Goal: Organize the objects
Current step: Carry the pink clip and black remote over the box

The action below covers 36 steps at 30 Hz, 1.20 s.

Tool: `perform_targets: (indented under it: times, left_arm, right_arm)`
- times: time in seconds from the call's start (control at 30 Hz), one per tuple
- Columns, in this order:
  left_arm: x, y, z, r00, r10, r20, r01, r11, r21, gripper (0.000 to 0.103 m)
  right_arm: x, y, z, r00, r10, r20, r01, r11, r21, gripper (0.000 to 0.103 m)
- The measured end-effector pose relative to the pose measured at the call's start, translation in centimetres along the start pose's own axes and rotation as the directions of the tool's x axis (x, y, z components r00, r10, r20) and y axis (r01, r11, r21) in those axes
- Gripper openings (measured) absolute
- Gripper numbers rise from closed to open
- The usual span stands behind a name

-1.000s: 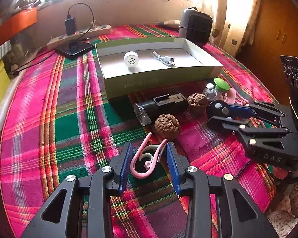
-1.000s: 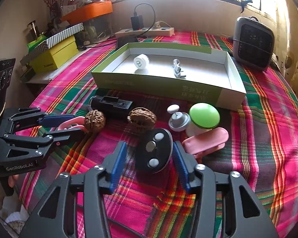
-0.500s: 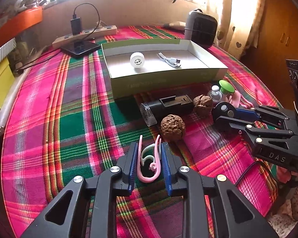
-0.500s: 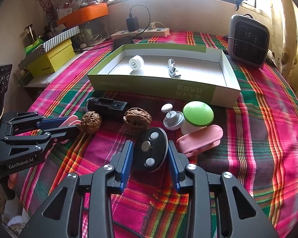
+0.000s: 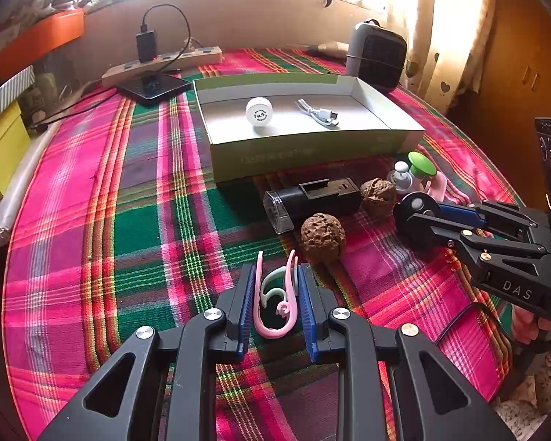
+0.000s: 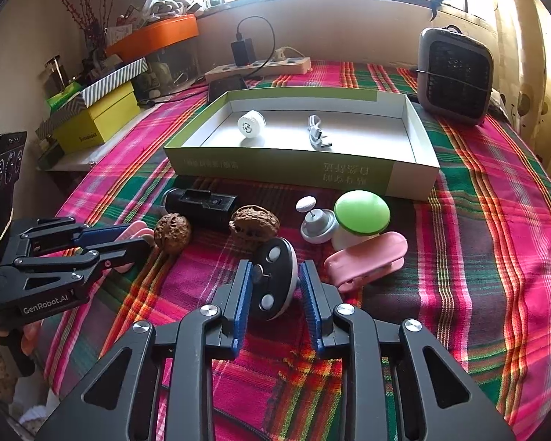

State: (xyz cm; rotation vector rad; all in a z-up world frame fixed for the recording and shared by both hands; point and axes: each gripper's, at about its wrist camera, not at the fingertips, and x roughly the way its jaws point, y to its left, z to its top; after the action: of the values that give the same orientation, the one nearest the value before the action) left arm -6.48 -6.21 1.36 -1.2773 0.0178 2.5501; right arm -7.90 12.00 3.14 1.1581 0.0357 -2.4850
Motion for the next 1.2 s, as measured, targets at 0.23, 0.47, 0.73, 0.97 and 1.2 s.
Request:
perform_targets:
  times: [0.23, 0.47, 0.73, 0.97, 1.2]
  left_arm:
    - [-0.3, -0.1, 0.1, 1.000, 0.003, 0.013, -0.003, 1.000, -0.009, 0.021]
    - [-0.7, -0.2, 0.3, 1.000, 0.006, 0.022, -0.006, 1.000, -0.019, 0.021]
    - [-1.3, -0.6, 0.7, 0.999, 0.006, 0.040, -0.005, 1.000, -0.025, 0.021]
    - [-1.9, -0.8, 2.1, 0.997, -0.001, 0.073, 0.003, 0.999, -0.033, 0.021]
    - [-1.6, -1.3, 4.2, 0.996, -0.024, 0.089, 0.027, 0.999, -0.030, 0.021]
  right_arm:
    - [-0.1, 0.0, 0.0, 1.000, 0.011, 0.005, -0.011, 1.000, 0.004, 0.028]
    - [-0.4, -0.1, 0.0, 1.000, 0.020, 0.009, -0.020, 1.000, 0.008, 0.028]
    - [-0.8, 0.0, 0.3, 0.999, 0.032, 0.020, -0.032, 0.999, 0.007, 0.028]
    - [-1.9, -0.4, 1.5, 0.998, 0.042, 0.053, -0.043, 0.999, 0.019, 0.028]
    - [-2.6, -0.8, 2.9, 0.996, 0.047, 0.077, -0.049, 0.998, 0.027, 0.028]
